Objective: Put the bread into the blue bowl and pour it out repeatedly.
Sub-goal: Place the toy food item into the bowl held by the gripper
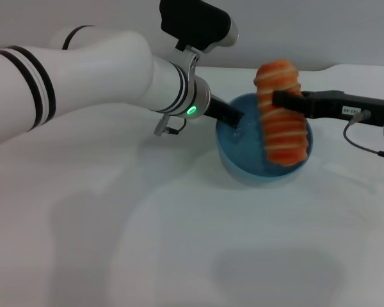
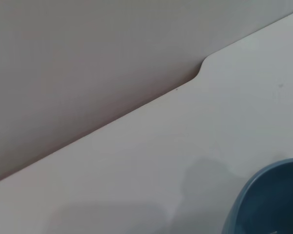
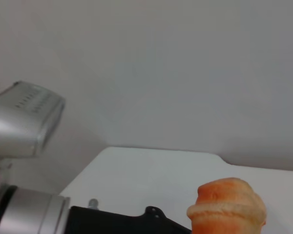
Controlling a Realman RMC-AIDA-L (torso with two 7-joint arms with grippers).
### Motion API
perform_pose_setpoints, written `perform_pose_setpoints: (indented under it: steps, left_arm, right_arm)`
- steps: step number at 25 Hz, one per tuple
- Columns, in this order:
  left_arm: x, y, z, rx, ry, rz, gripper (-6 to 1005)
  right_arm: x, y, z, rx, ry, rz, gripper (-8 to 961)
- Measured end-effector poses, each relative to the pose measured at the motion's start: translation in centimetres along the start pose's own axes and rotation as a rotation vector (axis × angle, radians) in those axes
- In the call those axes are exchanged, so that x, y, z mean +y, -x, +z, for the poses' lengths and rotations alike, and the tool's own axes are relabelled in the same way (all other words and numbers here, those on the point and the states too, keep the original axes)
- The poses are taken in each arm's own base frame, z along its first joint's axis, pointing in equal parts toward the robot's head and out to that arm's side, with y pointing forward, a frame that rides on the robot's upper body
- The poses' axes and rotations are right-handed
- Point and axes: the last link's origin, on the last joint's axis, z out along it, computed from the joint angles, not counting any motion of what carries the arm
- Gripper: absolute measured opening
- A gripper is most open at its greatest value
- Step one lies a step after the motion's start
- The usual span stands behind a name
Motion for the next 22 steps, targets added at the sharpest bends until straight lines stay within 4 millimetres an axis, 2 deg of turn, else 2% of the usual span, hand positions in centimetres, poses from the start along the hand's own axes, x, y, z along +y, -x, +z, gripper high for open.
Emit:
perform_pose_setpoints:
  steps: [9, 14, 22]
  left_arm:
    - [0.08, -0.05, -0.03, 0.006, 0.003, -0.003, -1]
    - [-0.06, 0.34, -0.01, 0.006, 0.002, -0.012, -1]
    - [-0.27, 0.87, 0.02, 0.005, -0.001, -0.025, -2]
  right_arm:
    - [-0.46, -0.59, 0.55, 0.016, -0.041, -0.016, 203]
    - [-0.45, -0.85, 0.64, 0.022, -0.04, -0.027, 290]
    - [-0.62, -0.64, 0.5, 0.007, -0.049, -0.023, 550]
